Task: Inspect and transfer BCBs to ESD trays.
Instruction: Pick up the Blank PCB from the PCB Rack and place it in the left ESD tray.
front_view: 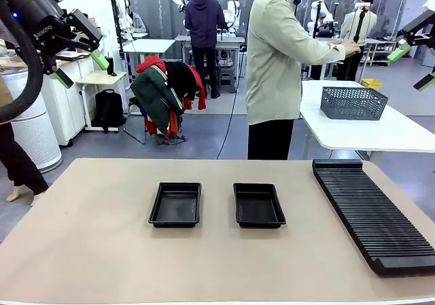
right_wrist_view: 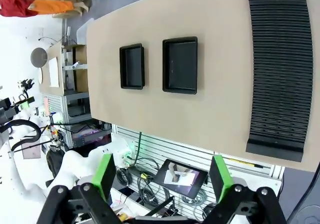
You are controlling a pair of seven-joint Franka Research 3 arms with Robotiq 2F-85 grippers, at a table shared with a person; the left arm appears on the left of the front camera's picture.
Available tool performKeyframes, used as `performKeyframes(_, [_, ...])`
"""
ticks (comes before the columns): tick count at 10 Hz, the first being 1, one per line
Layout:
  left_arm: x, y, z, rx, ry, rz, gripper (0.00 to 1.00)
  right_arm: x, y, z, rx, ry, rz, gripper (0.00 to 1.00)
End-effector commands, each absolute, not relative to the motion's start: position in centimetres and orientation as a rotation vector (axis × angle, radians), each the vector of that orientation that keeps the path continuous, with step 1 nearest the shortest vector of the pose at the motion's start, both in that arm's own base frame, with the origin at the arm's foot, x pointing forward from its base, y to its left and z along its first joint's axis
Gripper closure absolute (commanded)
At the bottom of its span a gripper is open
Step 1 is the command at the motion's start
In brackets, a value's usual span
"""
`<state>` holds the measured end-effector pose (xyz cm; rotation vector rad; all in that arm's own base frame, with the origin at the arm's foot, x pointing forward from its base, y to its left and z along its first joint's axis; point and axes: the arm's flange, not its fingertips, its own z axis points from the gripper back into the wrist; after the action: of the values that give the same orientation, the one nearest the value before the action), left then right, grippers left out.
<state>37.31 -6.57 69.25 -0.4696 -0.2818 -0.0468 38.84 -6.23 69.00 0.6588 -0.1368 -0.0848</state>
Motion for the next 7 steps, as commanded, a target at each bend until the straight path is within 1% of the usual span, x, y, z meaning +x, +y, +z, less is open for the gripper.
performKeyframes(1, [37.0,-6.3,69.9,-0.454,-0.28,-0.03,0.0,38.7,-5.9,69.1,0.69,-0.126,-0.129,0.0])
performKeyframes(4, [36.2,-6.1,70.4,-0.442,-0.293,-0.033,0.0,38.2,-6.4,69.2,0.682,-0.134,-0.142,0.0])
performKeyframes(7, [35.4,-6.2,71.3,-0.43,-0.315,-0.037,0.0,37.3,-6.8,70.7,0.646,-0.171,-0.142,0.0])
